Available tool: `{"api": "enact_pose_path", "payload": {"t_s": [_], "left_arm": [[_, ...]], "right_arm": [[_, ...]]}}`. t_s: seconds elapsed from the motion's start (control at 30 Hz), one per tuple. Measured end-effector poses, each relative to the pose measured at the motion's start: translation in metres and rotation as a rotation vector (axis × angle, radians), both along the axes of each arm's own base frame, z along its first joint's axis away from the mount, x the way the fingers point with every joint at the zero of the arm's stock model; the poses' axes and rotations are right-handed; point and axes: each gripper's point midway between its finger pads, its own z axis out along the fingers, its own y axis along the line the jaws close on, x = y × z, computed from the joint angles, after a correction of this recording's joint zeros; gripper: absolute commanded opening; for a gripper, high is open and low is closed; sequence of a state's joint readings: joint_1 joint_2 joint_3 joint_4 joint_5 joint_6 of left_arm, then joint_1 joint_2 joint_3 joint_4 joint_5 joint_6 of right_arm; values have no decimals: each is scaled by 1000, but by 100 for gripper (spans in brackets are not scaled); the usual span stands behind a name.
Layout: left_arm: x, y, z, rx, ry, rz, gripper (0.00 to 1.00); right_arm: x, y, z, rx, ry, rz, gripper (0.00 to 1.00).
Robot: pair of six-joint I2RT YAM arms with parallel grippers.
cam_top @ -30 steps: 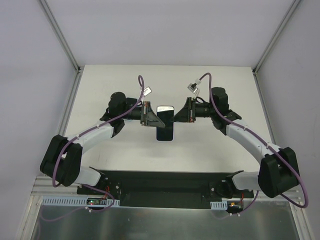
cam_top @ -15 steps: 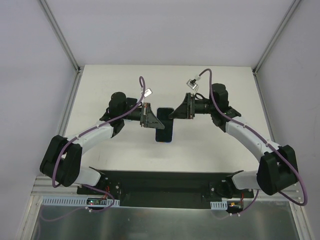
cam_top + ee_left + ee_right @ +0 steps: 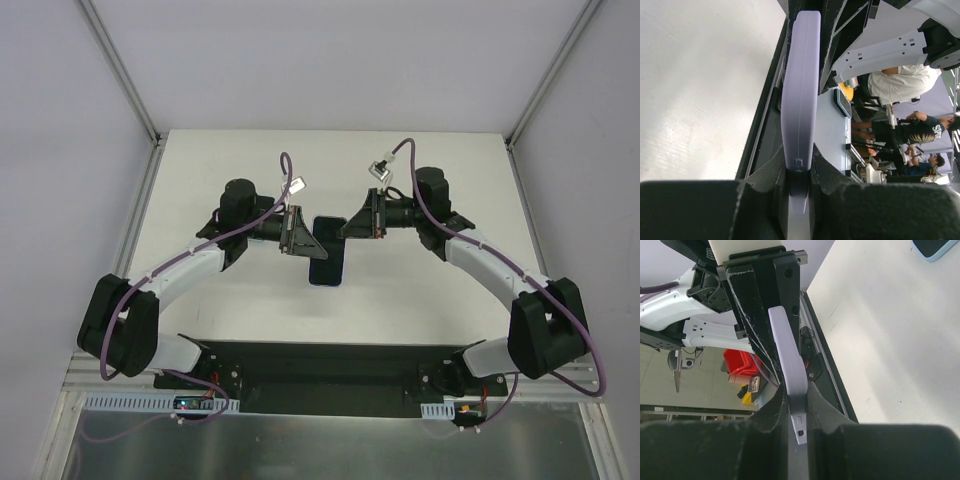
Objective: Put the phone into the phone case
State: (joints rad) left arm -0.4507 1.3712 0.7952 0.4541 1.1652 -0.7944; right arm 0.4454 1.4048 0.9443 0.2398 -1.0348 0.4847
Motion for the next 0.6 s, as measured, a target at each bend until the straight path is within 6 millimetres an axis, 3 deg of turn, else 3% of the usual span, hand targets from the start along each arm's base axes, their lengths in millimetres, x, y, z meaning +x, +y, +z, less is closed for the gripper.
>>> {"api": "enact_pose_path", "payload": {"t_s": [0.03, 0.07, 0.17, 0.23, 0.3, 0.33, 0.37, 0.6], "left_arm": [[0, 0, 1, 6, -3, 3, 16], [1, 1, 1, 15, -6, 12, 33], [5, 1, 1, 47, -24, 44, 57], [9, 2, 3, 62, -40, 67, 66], [11, 5, 4, 83, -61, 105, 88], [12, 7, 4, 96, -76, 124, 95], [12, 10, 4, 112, -94, 147, 99], [37, 46, 10, 348, -274, 392, 99]], "right_arm": [[0, 0, 1, 2, -3, 1, 6], [1, 0, 1, 4, -8, 0, 6], [2, 0, 1, 3, -10, -7, 5], [3, 0, -1, -5, 3, -15, 4], [5, 0, -3, -10, 10, -24, 4], [6, 0, -5, -13, 15, -29, 4], [7, 0, -7, -16, 22, -33, 4], [31, 2, -32, -77, 93, -90, 5]]}}
